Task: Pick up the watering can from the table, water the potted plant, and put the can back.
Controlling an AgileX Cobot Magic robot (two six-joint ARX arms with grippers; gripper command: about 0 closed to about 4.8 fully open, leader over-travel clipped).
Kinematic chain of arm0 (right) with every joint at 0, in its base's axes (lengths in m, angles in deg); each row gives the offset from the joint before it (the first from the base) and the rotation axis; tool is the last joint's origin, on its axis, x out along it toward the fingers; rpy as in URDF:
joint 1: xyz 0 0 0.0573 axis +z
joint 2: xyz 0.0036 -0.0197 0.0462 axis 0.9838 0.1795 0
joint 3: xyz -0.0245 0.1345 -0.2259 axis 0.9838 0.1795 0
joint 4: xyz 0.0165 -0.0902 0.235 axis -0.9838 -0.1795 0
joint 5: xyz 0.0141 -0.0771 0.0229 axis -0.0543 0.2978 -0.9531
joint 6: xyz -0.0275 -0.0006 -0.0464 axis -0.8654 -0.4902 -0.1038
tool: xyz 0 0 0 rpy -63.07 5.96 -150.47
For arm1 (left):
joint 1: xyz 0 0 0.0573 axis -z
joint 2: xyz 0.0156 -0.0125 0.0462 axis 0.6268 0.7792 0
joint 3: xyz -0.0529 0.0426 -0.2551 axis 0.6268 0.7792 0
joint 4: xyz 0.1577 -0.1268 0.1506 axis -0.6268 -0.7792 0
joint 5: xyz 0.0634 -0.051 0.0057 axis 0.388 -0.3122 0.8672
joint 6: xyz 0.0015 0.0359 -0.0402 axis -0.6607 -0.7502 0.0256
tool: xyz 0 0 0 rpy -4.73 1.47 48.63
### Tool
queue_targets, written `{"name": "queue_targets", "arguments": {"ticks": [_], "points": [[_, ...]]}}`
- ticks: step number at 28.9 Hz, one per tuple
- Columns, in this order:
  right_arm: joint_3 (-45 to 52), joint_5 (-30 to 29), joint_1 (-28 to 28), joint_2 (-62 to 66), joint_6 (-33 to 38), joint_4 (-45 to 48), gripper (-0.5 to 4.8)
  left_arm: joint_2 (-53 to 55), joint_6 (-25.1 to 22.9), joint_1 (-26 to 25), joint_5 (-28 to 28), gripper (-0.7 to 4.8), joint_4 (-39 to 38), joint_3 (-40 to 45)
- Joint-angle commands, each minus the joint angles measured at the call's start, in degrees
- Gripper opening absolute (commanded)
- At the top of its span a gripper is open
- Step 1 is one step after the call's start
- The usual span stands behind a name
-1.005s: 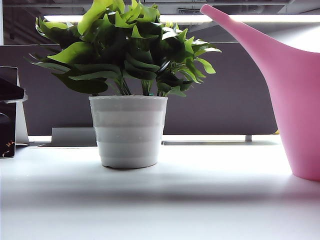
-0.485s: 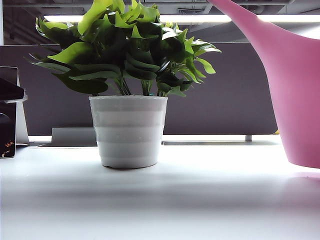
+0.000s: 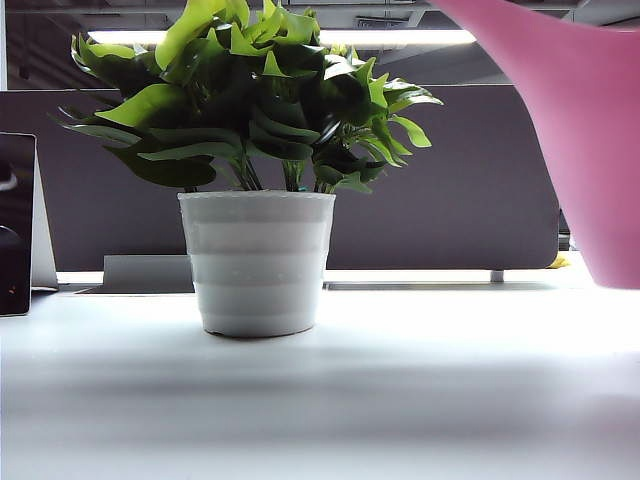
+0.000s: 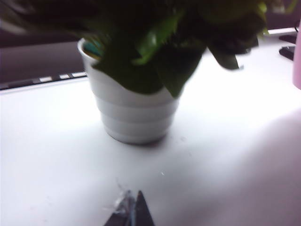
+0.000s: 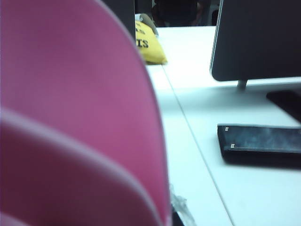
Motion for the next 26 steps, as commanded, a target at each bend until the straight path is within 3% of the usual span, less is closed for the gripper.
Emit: {"name": "queue_targets", "arguments": {"ticks": [1,15,26], "points": [[-2.78,-0.35,0.13,-1.16,0.96,-1.18,-0.06,0.09,-0.04,-0.28,-0.22,-0.05,-1.33,-2.51],[-12.28,-1.31,1.70,-2.60,-3.61,-11.61,-0.06,0.11,-0.04,-0.28,-0.24,-0.05,-4.52,-16.02],[-21.07,-1.62,1.73,-2.64,-9.92,-20.11,-0.06,0.11,-0.04,-0.26,-0.22,-0.05,-4.61,-20.35]]}}
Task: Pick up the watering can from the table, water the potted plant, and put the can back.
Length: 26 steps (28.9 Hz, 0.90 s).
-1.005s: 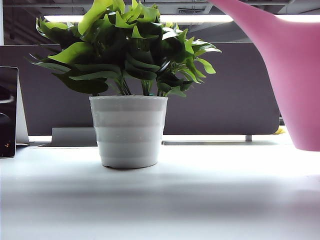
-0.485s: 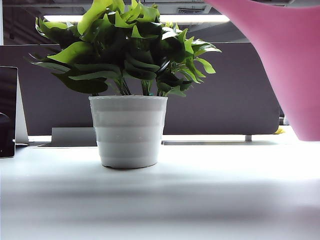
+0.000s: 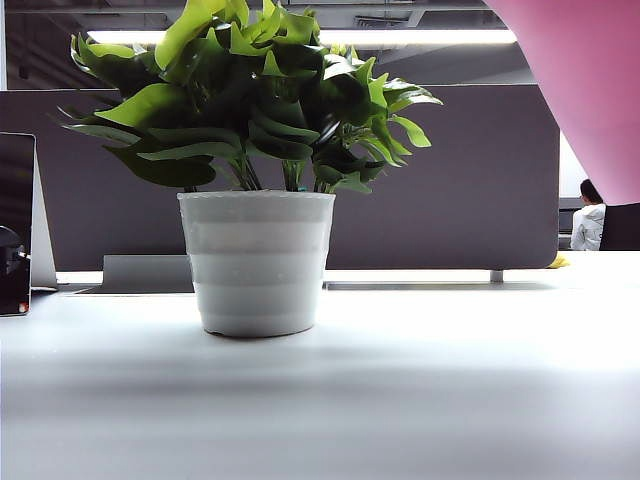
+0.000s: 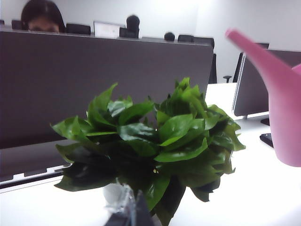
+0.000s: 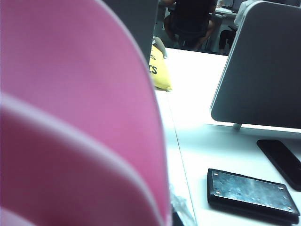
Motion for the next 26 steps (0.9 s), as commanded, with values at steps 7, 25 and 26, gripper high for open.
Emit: {"name": "queue_targets", "arguments": {"ticks": [7,25,26], "points": [[-6.54,0.24,0.74,-0.55,-3.56,-0.72,-0.06,0.15,-0.04,-0.09,-0.24,-0.05,0.22,-0.57],[-16.22,14.91,14.34,3.54,-18.64,-3.67,-0.06,0.15,-0.04,-0.09,-0.24,-0.05,0.22,-0.61],[-16.70,15.06,14.64,3.93,-18.99,-3.63,-0.06,0.15,-0.04,-0.09,-0.24,-0.05,0.22,-0.61]]}}
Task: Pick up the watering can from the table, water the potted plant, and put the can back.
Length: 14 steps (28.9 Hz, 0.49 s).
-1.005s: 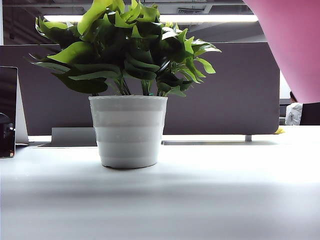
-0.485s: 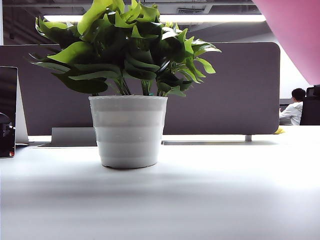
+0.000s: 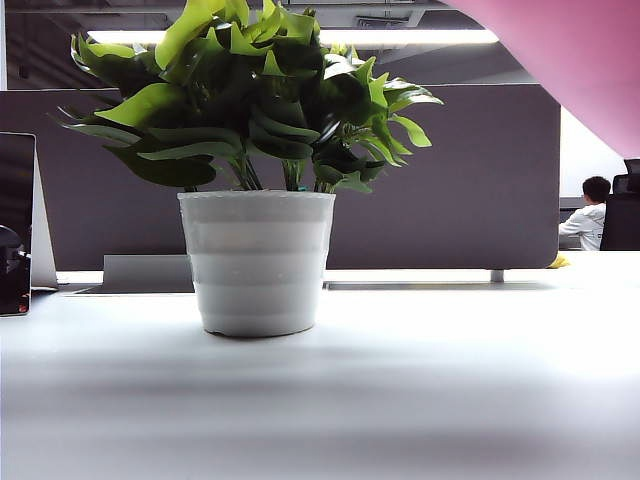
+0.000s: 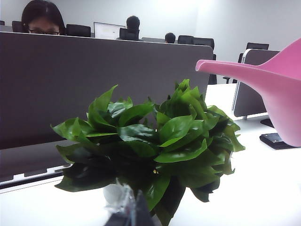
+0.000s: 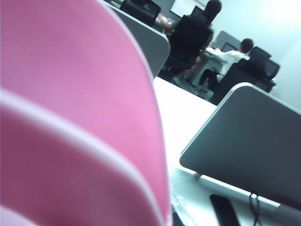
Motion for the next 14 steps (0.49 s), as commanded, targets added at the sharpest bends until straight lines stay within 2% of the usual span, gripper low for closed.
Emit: {"name": "queue_targets", "arguments": {"ticks": [1,14], "points": [[-2.91,1.57,1.01,0.98,-1.33,4.15,-0.06,0.09,-0.04,-0.09,-0.24,-0.05,0.48,-0.28],[-7.04,2.69,1.14,3.39,-6.27,4.22,-0.06,0.09,-0.04,-0.09,-0.24,-0.05,0.48,-0.28]]}}
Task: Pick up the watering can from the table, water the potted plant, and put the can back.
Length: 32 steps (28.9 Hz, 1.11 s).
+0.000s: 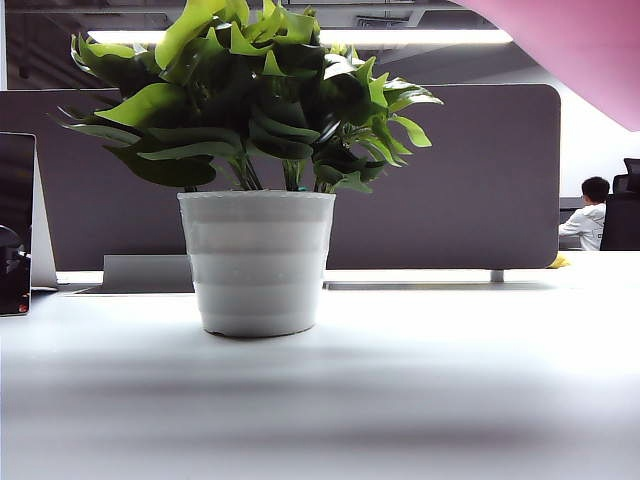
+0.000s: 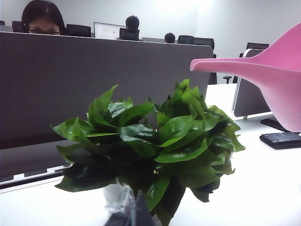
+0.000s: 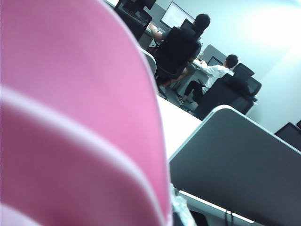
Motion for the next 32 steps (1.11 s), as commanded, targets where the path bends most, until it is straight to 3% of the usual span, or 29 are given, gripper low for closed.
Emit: {"name": "queue_targets", "arguments": {"ticks": [1,32], "points": [[-1.03,0.50,0.04,-0.42,-1.09,4.13,-0.06,0.09,-0.07,-0.09,-0.24,-0.05,0.48,-0.28],[-1.11,-1.05,0.11,0.04,-6.14,8.55,-0.06,0.09,-0.07,-0.09,-0.24,-0.05,0.48,-0.24]]}}
